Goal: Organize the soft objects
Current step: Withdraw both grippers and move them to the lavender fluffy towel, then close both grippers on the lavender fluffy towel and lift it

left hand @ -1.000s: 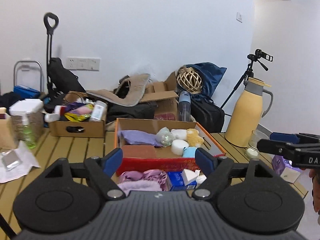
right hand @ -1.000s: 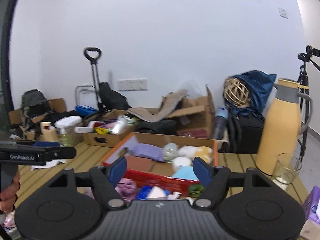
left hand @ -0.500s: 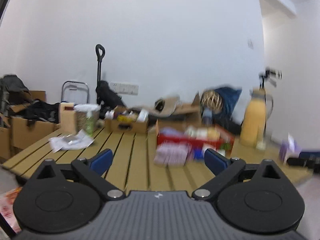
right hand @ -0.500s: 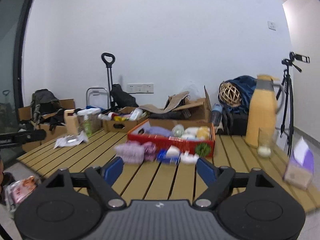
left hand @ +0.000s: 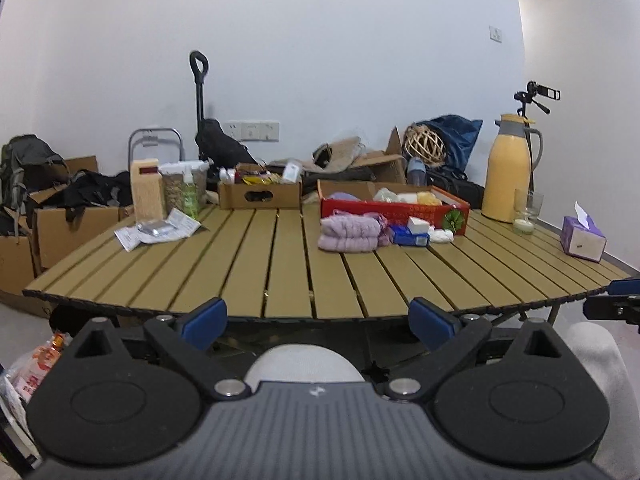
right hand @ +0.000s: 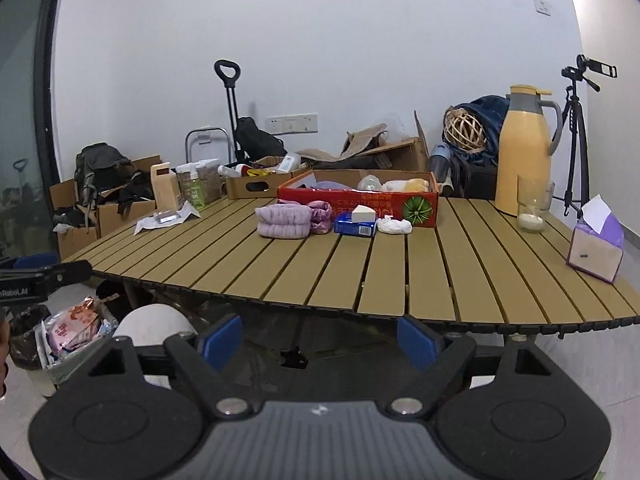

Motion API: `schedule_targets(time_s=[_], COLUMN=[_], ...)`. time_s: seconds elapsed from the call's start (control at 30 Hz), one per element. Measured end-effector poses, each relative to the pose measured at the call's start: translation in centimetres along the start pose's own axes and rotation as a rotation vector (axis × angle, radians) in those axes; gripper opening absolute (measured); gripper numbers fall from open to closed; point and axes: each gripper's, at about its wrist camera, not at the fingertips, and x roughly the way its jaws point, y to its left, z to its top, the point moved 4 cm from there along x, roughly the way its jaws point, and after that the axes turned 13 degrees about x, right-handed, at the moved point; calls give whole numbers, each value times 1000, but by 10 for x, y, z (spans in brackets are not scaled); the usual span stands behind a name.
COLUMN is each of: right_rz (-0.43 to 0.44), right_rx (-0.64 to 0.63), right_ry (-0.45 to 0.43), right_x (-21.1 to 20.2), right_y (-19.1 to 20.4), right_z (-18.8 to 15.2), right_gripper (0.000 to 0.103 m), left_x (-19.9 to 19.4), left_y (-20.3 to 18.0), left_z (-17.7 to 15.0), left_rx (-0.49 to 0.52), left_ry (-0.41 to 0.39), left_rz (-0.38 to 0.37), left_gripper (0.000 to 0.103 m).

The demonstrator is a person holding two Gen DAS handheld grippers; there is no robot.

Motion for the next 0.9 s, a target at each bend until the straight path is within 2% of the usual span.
schedule_targets(time_s=[0.2,0.3,0.33,0.4,0.47,0.6,0.7,0.77,0.9], right_rz=[-23,-16,-11,4,19,63,97,122,159], right_rx=[36,60,63,68,72,113,152,163,180], right_ry=[48,63,63,62,67,67,94,110,121], right_x=[38,70,80,108,137,199,249,285,335], right_y=[-13,-17,-16,-14,-12,-5,0,8,22], right_z=[0,12,17,31,46,78,100,114,133], right_gripper=[84,82,78,75,66,59,56,48,39], left_x=[45,81,94,121,149,211,257,284,326], left_y=[-3,0,2,8,13,21,29,36,44], left_z=[-8,1,8,24,39,60,74,85,98], left_rx=[-49,-82,-93,-117,-131,-171,-245,-285,-343], left_ry=[78,102,98,75,65,84,91,80,69], left_rz=[-54,-66,-69,-83,-90,-92,-132,-150,-179], left_gripper=[99,92,87,85,83,77,69,57,43])
